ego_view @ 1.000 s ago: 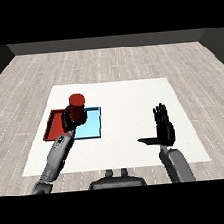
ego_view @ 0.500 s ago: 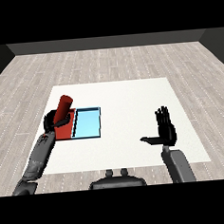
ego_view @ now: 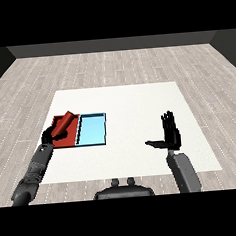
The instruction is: Pick the red can and put it in the red box
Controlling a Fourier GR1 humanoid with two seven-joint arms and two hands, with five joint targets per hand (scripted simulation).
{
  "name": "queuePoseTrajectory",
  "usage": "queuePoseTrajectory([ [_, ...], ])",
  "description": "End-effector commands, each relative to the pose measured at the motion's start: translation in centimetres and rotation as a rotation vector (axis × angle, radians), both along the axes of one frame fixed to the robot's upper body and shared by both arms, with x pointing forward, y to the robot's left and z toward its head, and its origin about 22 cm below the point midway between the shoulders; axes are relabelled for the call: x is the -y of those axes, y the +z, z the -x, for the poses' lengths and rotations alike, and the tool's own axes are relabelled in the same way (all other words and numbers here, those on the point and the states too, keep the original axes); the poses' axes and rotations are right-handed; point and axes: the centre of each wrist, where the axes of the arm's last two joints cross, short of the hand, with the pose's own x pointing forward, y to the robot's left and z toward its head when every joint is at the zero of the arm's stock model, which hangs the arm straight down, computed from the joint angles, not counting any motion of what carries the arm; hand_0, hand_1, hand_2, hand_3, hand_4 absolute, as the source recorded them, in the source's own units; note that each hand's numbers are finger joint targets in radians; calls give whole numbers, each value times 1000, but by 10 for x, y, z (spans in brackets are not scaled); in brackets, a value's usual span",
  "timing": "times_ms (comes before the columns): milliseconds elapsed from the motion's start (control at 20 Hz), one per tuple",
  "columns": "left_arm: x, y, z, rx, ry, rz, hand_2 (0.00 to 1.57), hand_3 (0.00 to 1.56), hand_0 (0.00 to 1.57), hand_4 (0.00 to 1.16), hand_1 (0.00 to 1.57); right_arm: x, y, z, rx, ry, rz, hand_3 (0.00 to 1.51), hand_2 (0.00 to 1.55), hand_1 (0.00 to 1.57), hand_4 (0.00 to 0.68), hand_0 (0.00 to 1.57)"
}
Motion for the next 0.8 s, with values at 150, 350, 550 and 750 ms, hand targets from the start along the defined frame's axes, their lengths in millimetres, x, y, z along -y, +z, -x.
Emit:
queuePoseTrajectory([
  [150,8,-40,19,-149,-39,34,925,776,879,517,879,-1,-16,-12,10,-13,15,0,0,0,0,0],
  [350,7,-37,15,-303,-113,-1,0,0,0,0,0,-12,-13,-20,29,10,6,0,0,0,0,0],
  [550,-6,-9,-3,-84,-7,94,0,0,0,0,0,-12,-20,-10,15,12,-5,0,0,0,0,0],
  [750,10,9,-22,379,-67,341,0,0,0,0,0,-6,-15,-16,37,36,-27,0,0,0,0,0],
])
